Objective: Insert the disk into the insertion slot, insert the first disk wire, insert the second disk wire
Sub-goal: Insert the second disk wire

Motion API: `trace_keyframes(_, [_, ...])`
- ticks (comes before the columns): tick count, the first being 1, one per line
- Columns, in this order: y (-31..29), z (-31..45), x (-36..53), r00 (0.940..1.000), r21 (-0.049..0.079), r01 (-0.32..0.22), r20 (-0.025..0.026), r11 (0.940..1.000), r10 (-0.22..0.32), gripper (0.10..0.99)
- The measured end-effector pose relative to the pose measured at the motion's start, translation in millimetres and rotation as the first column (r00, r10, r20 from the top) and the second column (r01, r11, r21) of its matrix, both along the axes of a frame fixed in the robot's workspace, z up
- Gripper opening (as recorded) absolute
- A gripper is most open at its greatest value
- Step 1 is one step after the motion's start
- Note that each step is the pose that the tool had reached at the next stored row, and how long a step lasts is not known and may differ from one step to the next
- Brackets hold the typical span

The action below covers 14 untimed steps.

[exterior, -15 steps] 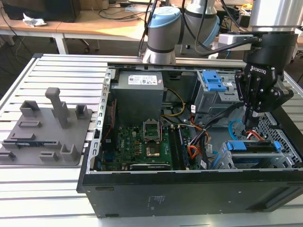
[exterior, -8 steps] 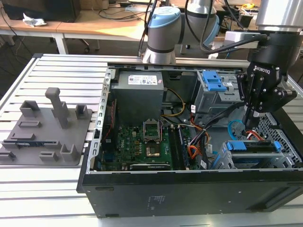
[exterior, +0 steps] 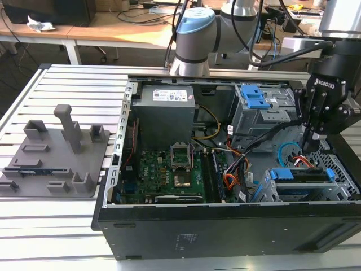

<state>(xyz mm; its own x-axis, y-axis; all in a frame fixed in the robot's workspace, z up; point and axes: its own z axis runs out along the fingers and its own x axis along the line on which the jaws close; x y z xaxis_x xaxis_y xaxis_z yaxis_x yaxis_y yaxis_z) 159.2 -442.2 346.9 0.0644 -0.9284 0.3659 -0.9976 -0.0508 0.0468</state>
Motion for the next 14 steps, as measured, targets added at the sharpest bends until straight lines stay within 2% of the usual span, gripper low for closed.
trace_keyframes(2, [0.0, 0.0, 0.1, 0.9998, 0.002, 0.018, 0.0, 0.9998, -0.018, 0.161])
trace_keyframes(4, [-0.1, -0.1, 0.0, 0.9994, 0.026, 0.035, -0.0007, 0.999, -0.035, 0.161])
trace_keyframes(6, [-2.3, -0.1, 0.0, 0.9994, 0.063, 0.035, -0.002, 0.9974, -0.035, 0.161])
trace_keyframes(11, [-13.6, -0.1, -0.6, 0.9994, 0.133, 0.035, -0.0044, 0.9904, -0.035, 0.161])
trace_keyframes(12, [-17.1, -0.1, -0.9, 0.9994, 0.158, 0.035, -0.0053, 0.9868, -0.035, 0.161])
trace_keyframes(13, [-21.3, -0.1, -1.4, 0.9994, 0.169, 0.035, -0.0057, 0.9849, -0.035, 0.161])
trace_keyframes(14, [-24.5, -0.1, -1.9, 0.9994, 0.172, 0.035, -0.0057, 0.9845, -0.035, 0.161])
